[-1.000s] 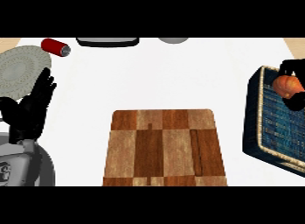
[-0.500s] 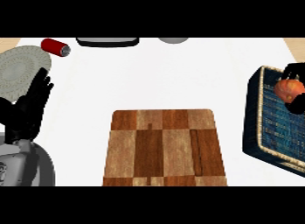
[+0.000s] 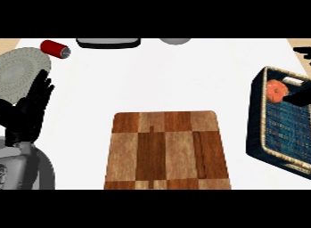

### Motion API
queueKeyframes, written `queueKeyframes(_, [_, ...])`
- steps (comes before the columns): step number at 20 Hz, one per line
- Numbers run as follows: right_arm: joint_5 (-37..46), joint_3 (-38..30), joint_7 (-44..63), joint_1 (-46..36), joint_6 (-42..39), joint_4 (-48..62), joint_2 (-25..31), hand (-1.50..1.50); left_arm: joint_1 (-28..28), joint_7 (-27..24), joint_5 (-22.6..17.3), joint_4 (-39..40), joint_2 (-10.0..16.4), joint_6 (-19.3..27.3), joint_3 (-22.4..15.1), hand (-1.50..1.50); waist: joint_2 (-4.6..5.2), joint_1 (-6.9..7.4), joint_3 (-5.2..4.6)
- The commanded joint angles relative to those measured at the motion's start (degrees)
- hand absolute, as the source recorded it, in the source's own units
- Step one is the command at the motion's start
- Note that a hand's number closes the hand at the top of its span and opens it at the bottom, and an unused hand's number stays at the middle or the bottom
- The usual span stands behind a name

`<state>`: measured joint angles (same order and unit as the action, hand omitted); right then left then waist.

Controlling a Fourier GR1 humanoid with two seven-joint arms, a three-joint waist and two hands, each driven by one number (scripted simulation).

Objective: Pick the squash from the cutting board and place it in the basket

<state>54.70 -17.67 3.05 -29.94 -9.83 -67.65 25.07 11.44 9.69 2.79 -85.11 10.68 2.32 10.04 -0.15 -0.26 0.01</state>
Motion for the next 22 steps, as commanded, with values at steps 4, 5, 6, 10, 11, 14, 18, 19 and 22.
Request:
queueKeyframes(4, [-12.4, -11.5, 7.4, -2.6, -3.4, -6.4, -1.5, -1.5, -0.3, -0.1, -1.5, 1.1, 2.0, -1.3, 2.2, 0.0, -0.22, -0.55, -0.04])
queueKeyframes(5, [-12.4, -11.6, 7.7, -1.0, -0.3, -7.0, -3.9, -1.5, 2.6, 0.0, 0.6, 2.1, -0.9, 1.2, -0.4, 0.0, -0.04, -0.78, -0.02])
queueKeyframes(6, [-14.7, -14.4, 8.1, 0.1, -3.1, -9.2, -0.8, -1.5, -1.7, -0.3, -1.1, -0.3, 1.1, -1.4, 1.1, 0.0, -0.26, -0.53, -0.03])
queueKeyframes(10, [-23.1, -22.9, 7.1, 2.3, -6.3, -7.5, 2.1, -1.5, -2.2, -0.7, -2.4, -0.9, 2.0, -2.3, 2.3, 0.0, -0.11, -0.49, 0.0])
queueKeyframes(11, [-24.8, -24.1, 8.1, 0.5, -8.3, -6.3, 4.3, -1.5, 0.3, 0.2, -0.4, 1.3, 1.5, -1.2, 0.8, 0.0, 0.04, -0.54, -0.01])
queueKeyframes(14, [-30.7, -30.7, 5.9, 6.9, -13.5, -6.9, 8.3, -1.5, -3.1, 3.3, 0.4, -6.1, -0.7, 0.6, -1.2, 0.0, -0.31, -0.67, 0.05])
queueKeyframes(18, [-34.8, -33.0, 0.1, 12.9, -17.3, -4.7, 10.8, -1.5, 1.3, 0.6, 1.7, 0.3, -1.2, 2.2, -0.9, 0.0, 0.11, -0.55, 0.0])
queueKeyframes(19, [-35.9, -34.0, -1.9, 11.1, -17.4, -0.1, 13.3, -1.5, 0.5, -1.1, 0.4, 2.9, -0.9, 0.5, -0.3, 0.0, 0.21, -0.23, 0.0])
queueKeyframes(22, [-38.8, -36.9, -7.0, 16.0, -20.3, 2.3, 15.5, -1.5, -1.7, 1.5, -0.1, -2.5, -0.1, 0.2, 0.0, 0.0, 0.12, 0.01, 0.02])
